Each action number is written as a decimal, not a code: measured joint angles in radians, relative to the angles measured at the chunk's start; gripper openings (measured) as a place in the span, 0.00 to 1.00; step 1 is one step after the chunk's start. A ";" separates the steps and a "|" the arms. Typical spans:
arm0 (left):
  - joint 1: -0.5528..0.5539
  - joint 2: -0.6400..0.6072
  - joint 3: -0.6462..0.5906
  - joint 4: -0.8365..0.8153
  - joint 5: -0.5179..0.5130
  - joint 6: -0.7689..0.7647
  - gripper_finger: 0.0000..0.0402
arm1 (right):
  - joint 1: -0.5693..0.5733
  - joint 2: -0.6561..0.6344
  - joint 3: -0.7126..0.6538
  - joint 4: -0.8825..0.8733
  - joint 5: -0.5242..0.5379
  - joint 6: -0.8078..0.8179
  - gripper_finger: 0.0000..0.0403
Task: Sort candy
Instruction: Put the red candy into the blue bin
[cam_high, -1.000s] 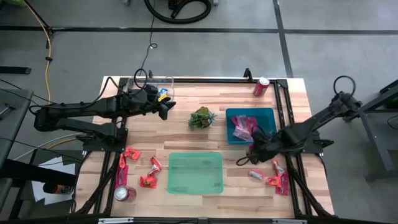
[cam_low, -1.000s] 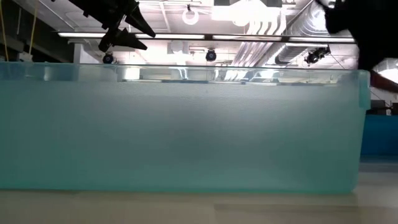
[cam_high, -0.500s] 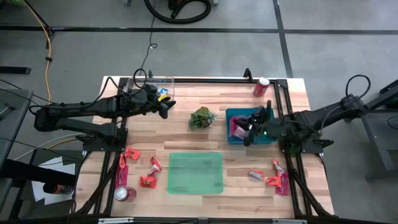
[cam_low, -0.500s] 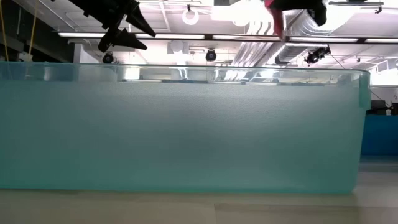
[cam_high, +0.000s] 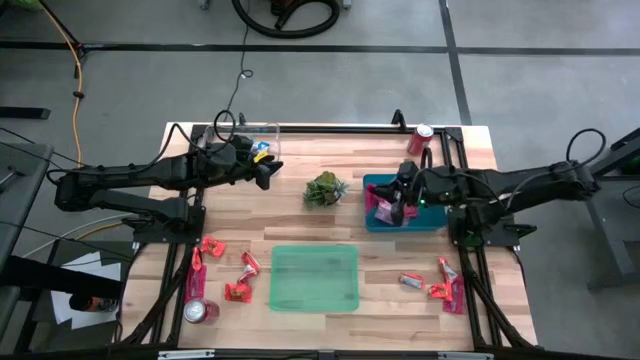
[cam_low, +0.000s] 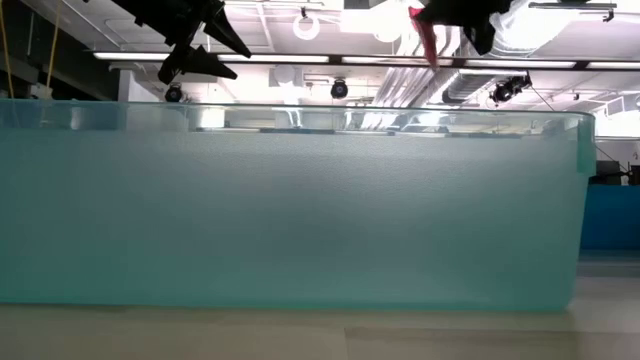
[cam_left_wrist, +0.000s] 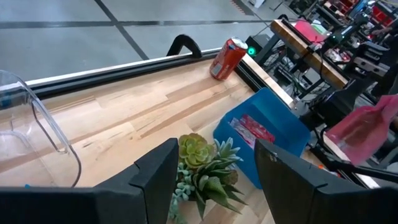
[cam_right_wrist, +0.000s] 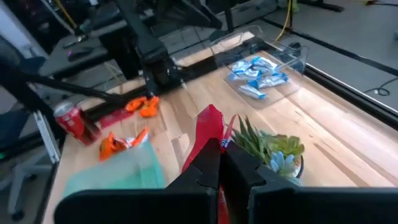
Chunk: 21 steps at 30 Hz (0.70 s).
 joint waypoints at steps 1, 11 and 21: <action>0.000 0.000 0.000 0.000 0.000 0.000 0.50 | -0.004 -0.008 0.000 -0.031 0.000 -0.005 0.00; 0.000 0.000 0.000 0.000 0.000 0.000 0.50 | -0.153 -0.014 0.000 -0.519 0.030 0.167 0.00; 0.000 0.000 0.000 -0.001 -0.005 0.000 0.50 | -0.311 0.104 0.000 -0.866 0.030 0.372 0.00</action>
